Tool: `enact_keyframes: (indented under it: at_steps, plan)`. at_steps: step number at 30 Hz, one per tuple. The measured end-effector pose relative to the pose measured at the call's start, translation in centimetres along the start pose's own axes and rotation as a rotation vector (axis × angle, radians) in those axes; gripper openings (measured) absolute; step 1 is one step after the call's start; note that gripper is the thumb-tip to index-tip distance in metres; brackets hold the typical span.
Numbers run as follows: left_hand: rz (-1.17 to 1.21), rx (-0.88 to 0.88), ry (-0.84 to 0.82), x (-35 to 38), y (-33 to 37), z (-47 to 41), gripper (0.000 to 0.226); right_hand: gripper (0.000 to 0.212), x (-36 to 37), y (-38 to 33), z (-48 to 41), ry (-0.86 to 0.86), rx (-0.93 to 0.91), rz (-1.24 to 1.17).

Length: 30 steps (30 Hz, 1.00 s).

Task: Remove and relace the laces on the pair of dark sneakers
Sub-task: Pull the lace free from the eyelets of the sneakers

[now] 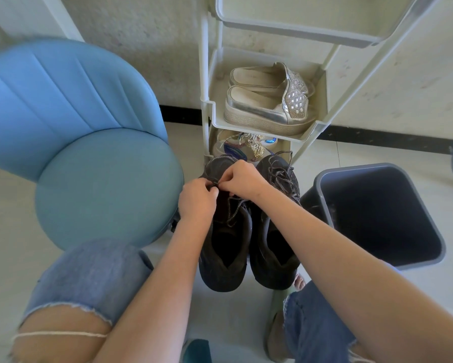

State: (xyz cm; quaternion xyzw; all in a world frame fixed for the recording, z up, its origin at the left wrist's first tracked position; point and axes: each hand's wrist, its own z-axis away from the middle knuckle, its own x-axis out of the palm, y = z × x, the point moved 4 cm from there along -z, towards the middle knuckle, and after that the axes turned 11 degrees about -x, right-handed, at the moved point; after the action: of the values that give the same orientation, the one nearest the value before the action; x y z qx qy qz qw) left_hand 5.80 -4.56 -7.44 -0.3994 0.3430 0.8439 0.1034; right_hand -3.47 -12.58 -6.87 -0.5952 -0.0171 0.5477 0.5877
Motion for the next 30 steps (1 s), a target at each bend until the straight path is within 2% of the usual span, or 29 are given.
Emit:
enact_keyframes:
  at_steps: [4,9,16,25,30]
  plan:
    - [0.144,-0.042,-0.027,0.1,-0.7,-0.3,0.030,0.016,0.2,-0.1,0.1,0.005,0.022,0.028]
    - [0.202,-0.090,-0.039,0.5,-1.3,-0.6,0.030,0.019,1.0,0.2,-0.1,0.011,0.065,0.091]
    - [0.185,-0.087,-0.014,0.9,-1.3,-0.8,0.030,0.019,1.9,-0.8,0.3,0.007,0.047,0.277]
    - [0.131,-0.064,-0.027,1.0,-1.2,-0.7,0.032,0.017,1.9,-0.7,0.7,0.084,0.120,0.168]
    - [0.130,-0.063,-0.026,1.1,-1.1,-0.6,0.034,0.017,1.8,-1.6,0.9,0.026,0.081,0.303]
